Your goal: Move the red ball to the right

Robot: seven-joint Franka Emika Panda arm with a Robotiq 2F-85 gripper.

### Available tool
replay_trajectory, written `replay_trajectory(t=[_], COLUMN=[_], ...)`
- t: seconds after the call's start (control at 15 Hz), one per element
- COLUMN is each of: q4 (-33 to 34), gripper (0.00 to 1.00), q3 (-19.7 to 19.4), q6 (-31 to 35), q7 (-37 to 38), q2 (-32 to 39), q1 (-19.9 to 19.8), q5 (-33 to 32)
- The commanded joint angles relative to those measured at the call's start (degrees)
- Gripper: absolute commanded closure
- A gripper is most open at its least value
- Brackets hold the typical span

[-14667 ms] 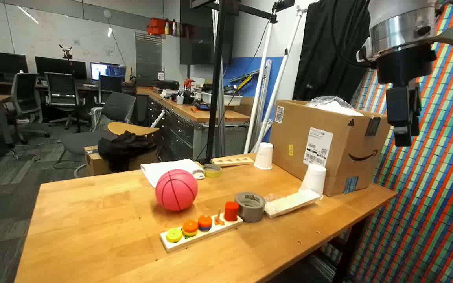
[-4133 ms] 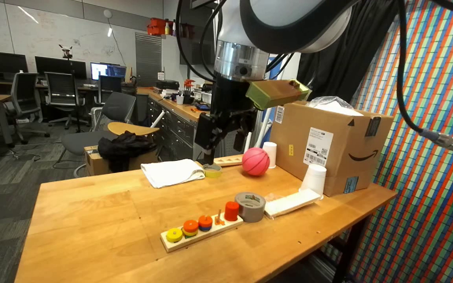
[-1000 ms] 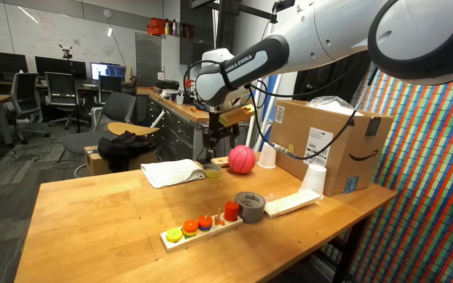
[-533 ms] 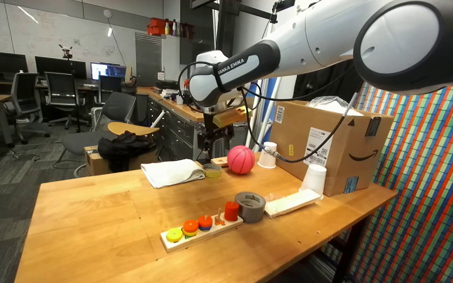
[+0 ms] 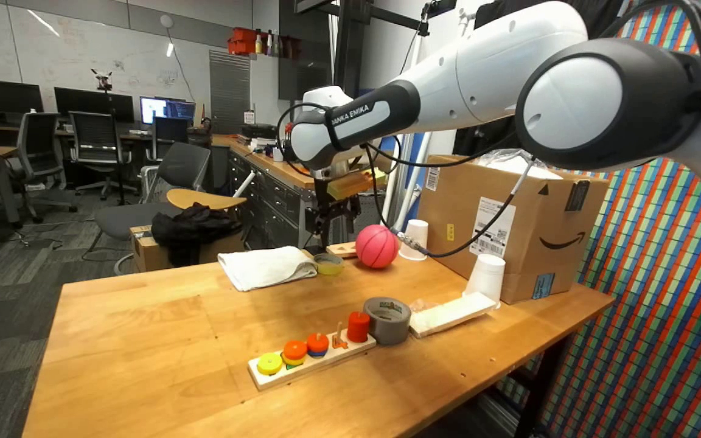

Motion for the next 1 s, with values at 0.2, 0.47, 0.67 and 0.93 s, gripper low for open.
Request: replay_trajectory(t=[0.2,0.47,0.67,0.93], q4=[11.1,14.5,16.5,18.0], gripper=[0.00,0.00,0.00,0.00], q3=[-0.9,-1.5,-1.7,-1.9], q6=[-4.4,-6.4,-8.3,-10.2], q7=[-1.9,-2.0,-1.9,-1.8], q2=[7.0,9.5,11.1,12.0], q1=[-1.0,-2.2,-3.1,-4.1], q5=[1.2,1.6,2.1,2.4])
